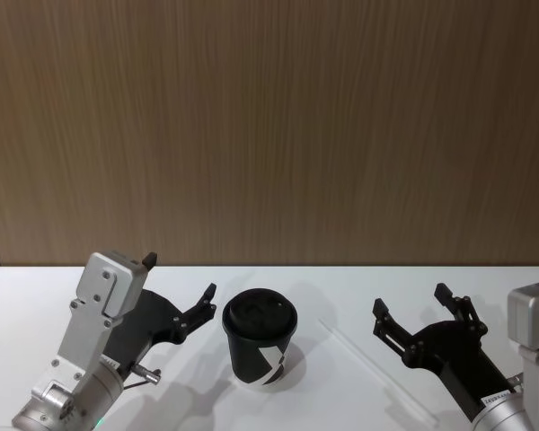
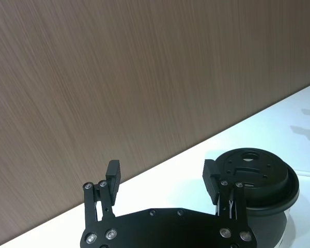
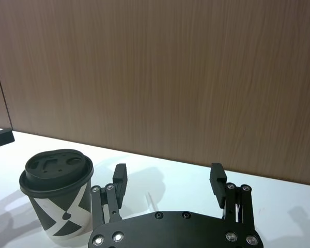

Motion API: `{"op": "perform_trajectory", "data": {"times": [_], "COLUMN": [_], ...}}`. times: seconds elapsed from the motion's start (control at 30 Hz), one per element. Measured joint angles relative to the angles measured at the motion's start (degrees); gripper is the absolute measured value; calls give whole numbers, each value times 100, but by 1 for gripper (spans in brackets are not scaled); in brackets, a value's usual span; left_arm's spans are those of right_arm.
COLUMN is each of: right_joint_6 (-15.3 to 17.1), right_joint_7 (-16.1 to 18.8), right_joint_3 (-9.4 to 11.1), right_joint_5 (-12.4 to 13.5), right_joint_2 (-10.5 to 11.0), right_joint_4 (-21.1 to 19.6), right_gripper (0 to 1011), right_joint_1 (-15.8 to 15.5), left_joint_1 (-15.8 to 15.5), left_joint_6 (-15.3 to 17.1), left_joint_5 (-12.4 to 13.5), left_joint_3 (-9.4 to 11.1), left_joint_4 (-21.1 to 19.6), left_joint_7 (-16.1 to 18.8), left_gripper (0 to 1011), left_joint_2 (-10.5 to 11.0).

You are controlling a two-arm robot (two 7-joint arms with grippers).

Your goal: Pick up the straw with one hand, pass it to the other hand, and insert it into the cup.

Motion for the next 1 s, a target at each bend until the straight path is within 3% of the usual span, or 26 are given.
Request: {"op": "perform_trajectory", "data": {"times": [1.0], "right_joint_6": [0], "right_joint_7": [0], "right_joint_3": [0], "right_joint_5": [0], "right_joint_2": [0], "right_joint_4": [0], "right_gripper": [1001], "right_joint_1": [0], "left_joint_1": [0], "left_joint_6": [0], "left_joint_5": [0], "left_joint_3": [0], "left_joint_4": [0], "left_joint_7": [0], "left_gripper": [1000], "left_joint_2": [0]}}
